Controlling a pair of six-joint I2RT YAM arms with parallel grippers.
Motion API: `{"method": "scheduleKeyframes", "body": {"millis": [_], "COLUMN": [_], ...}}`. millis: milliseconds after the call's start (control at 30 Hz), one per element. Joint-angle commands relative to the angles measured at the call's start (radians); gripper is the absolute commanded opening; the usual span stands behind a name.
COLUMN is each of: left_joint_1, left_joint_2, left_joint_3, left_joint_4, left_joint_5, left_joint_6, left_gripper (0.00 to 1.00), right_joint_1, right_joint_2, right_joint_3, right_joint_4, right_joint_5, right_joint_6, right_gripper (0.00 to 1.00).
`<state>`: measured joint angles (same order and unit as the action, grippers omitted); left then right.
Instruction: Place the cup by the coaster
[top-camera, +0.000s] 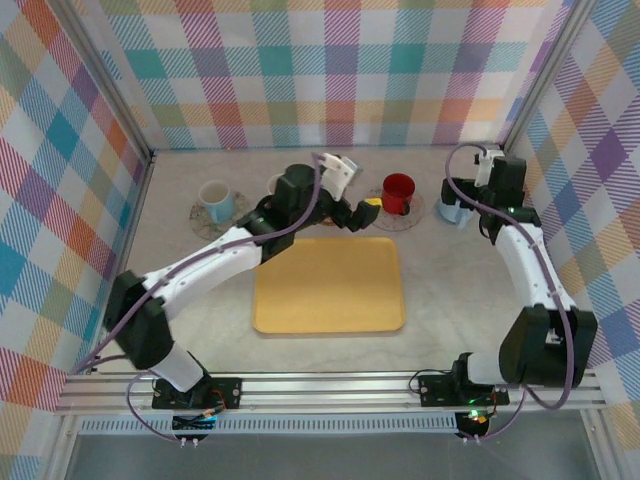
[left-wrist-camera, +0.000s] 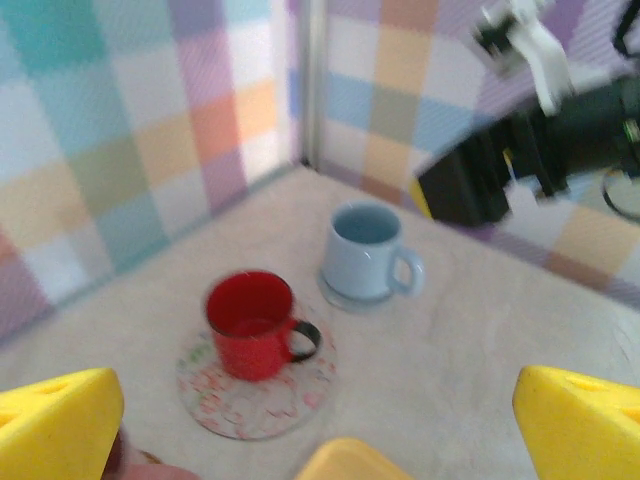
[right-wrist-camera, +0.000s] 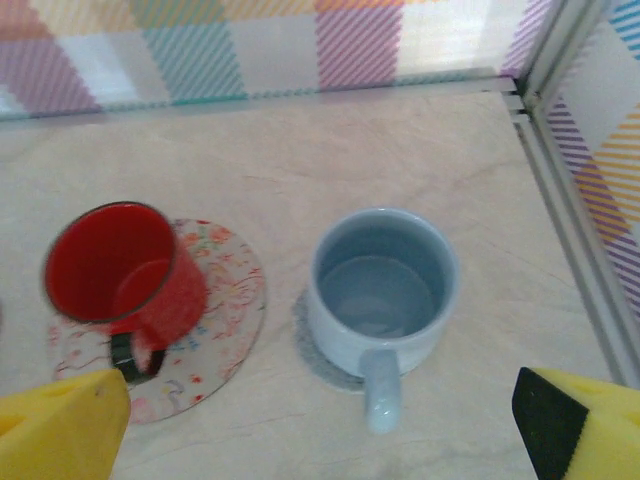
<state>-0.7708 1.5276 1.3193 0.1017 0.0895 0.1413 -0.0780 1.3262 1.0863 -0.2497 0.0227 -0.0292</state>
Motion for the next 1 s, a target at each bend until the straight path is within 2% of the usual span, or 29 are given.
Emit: {"method": "scheduleKeyframes", "body": {"millis": [0, 133, 267, 333, 433, 600, 700, 800, 967], "left_joint_1": [-0.01, -0.003, 0.032, 0.065, 0.141, 0.306, 0.377, 0.41, 0.449], "left_joint_2": [-0.131, -0.279, -0.432, -0.511, -0.616, -0.699, -0.696, -0.646, -0.477], "left_joint_3": [-0.069, -0.179, -0.335, -0.418, -0.544, -0.704, -0.788, -0.845, -0.888], "left_joint_4": [0.064, 0.068, 0.085, 0.084, 0.074, 0.002, 0.038, 0.112, 0.277], "left_joint_5": [-0.19, -0.389, -0.537, -0.629, -0.704, -0.747, -0.752, -0.74, -0.689], "left_joint_6": [0.028, 0.065, 0.081, 0.047, -0.004, -0.157, -0.195, -0.186, -0.155], "left_gripper": [1.0, 1.0, 1.0, 1.0, 1.0, 1.0, 1.0, 1.0, 1.0], "right_joint_1": [0.006, 0.007, 0.006, 0.007, 0.006, 0.007, 0.006, 0.006, 0.006], "right_joint_2": [-0.101, -0.214, -0.289, -0.317, -0.338, -0.311, -0.277, -0.235, -0.137], "right_joint_3": [-0.097, -0.224, -0.365, -0.433, -0.517, -0.64, -0.676, -0.72, -0.764], "right_joint_4": [0.147, 0.265, 0.383, 0.43, 0.481, 0.58, 0.612, 0.688, 0.835], "right_joint_5": [-0.133, -0.179, -0.155, -0.132, -0.101, -0.06, -0.025, 0.015, 0.027], "right_joint_6": [0.047, 0.097, 0.127, 0.148, 0.211, 0.252, 0.248, 0.239, 0.219], "right_gripper": [0.99, 0.99, 0.99, 0.99, 0.99, 0.99, 0.99, 0.99, 0.99]}}
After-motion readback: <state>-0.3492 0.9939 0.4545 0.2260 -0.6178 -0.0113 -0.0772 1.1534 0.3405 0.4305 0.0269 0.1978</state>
